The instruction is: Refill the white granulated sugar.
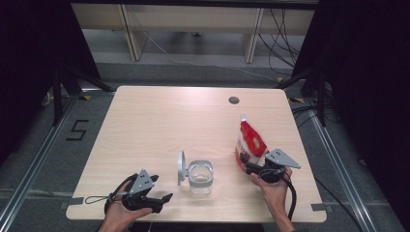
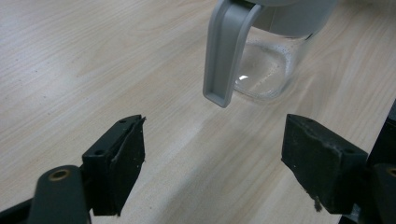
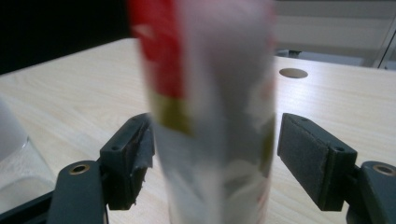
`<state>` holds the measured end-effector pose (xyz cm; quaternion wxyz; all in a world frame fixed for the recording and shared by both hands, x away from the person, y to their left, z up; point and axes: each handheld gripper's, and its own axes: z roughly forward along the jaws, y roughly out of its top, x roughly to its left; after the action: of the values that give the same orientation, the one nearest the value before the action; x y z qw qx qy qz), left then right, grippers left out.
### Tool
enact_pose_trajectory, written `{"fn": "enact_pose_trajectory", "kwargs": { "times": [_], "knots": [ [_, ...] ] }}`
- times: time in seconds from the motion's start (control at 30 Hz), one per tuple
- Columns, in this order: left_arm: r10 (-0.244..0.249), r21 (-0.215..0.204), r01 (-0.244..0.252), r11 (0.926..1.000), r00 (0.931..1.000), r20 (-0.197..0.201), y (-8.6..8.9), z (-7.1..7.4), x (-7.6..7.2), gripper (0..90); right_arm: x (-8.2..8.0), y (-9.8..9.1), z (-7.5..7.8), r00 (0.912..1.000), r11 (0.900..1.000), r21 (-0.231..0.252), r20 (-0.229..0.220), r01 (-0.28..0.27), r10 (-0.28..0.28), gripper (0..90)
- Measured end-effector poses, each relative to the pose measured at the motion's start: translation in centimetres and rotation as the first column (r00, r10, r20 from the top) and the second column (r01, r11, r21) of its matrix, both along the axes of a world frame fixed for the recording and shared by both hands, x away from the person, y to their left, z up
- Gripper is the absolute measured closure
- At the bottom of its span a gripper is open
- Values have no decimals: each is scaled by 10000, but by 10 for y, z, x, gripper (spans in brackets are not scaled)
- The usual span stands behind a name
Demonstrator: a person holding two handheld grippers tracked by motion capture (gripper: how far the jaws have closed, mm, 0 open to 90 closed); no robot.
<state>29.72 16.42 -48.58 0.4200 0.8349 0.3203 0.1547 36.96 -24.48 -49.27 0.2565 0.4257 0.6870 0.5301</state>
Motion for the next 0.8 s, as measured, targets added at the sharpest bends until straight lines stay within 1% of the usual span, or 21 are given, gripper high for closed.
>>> {"fn": "enact_pose_trajectory", "kwargs": {
  "times": [0.03, 0.07, 0.1, 0.13, 0.17, 0.2, 0.23, 0.27, 0.3, 0.33, 0.37, 0.4, 0.5, 0.57, 0.6, 0.63, 0.67, 0.7, 0.73, 0.77, 0.8],
  "knots": [
    [0, 0, 0, 10000, 10000, 0, 0, 0, 0, 211, 0, 0, 0, 10000, 10000, 0, 0, 0, 0, 288],
    [-76, 60, 76, 10000, 9999, 74, 1, 1, 1, 211, 3, 1, -2, 9992, 9999, -83, 393, 66, -62, 301],
    [-76, 60, 76, 10000, 9999, 74, 1, 1, 1, 211, 3, 1, -2, 9992, 9999, -83, 393, 66, -62, 301],
    [-56, 39, 56, 10000, 10000, 66, 1, 0, 1, 211, 4, 0, -2, 9984, 9992, -385, 551, -119, 140, 327],
    [-56, 39, 56, 10000, 10000, 66, 1, 0, 1, 211, 4, 0, -2, 9984, 9992, -385, 551, -119, 140, 327],
    [45, -50, -45, 10000, 10000, -26, 0, 0, 0, 211, 2, 7, -4, 9984, 9999, -90, 551, -82, 87, 359],
    [35, -42, -35, 10000, 10000, -21, 0, 0, 0, 211, 2, 7, -4, 9984, 9999, -90, 551, -82, 87, 359],
    [-10, -85, 11, 10000, 10000, 50, 0, 0, 0, 211, 3, 7, -5, 9980, 9996, -260, 631, -87, 103, 361],
    [-115, 98, 113, 9999, 9998, 158, 1, 1, 1, 211, 4, 8, -5, 9976, 9998, -145, 679, 115, -105, 373],
    [-134, 64, 133, 9999, 9998, 163, 1, 0, 1, 211, 4, 8, -6, 9974, 9999, -7, 699, 153, -152, 374],
    [-134, 64, 133, 9999, 9998, 163, 1, 0, 1, 211, 4, 8, -6, 9974, 9999, -7, 699, 153, -152, 374],
    [52, -53, -52, 10000, 10000, -27, 0, 0, 0, 211, 4, 9, -8, 9964, 9996, 76, 804, 261, -266, 381],
    [51, -52, -51, 10000, 10000, -33, 0, 0, 0, 211, 5, 11, -9, 9958, 9993, 116, 838, 359, -368, 383],
    [-28, 21, 28, 10000, 10000, 52, 1, 0, 0, 211, 5, 12, -11, 9962, 9994, 102, 803, 328, -335, 377],
    [-141, 58, 140, 9999, 9997, 201, 1, 0, 1, 211, 6, 12, -13, 9956, 9992, -94, 858, 395, -386, 376],
    [-91, 69, 90, 9999, 9998, 202, 1, 0, 1, 211, 6, 14, -14, 9962, 9996, 16, 820, 294, -295, 375],
    [-102, 125, 100, 9999, 9998, 167, 1, 1, 1, 211, 7, 15, -15, 9957, 9988, -152, 813, 460, -447, 382],
    [-102, 125, 100, 9999, 9998, 167, 1, 1, 1, 211, 7, 15, -15, 9957, 9988, -152, 813, 460, -447, 382],
    [-129, 278, 124, 9995, 9998, 177, 2, 1, 1, 211, 7, 16, -15, 9957, 9989, -156, 823, 449, -435, 383],
    [-128, 287, 122, 9995, 9997, 184, 2, 1, 1, 211, 7, 18, -17, 9962, 9986, 38, 687, 525, -526, 382],
    [-128, 282, 123, 9995, 9998, 179, 2, 1, 1, 211, 7, 18, -17, 9962, 9986, 38, 687, 525, -526, 382]
  ]
}}
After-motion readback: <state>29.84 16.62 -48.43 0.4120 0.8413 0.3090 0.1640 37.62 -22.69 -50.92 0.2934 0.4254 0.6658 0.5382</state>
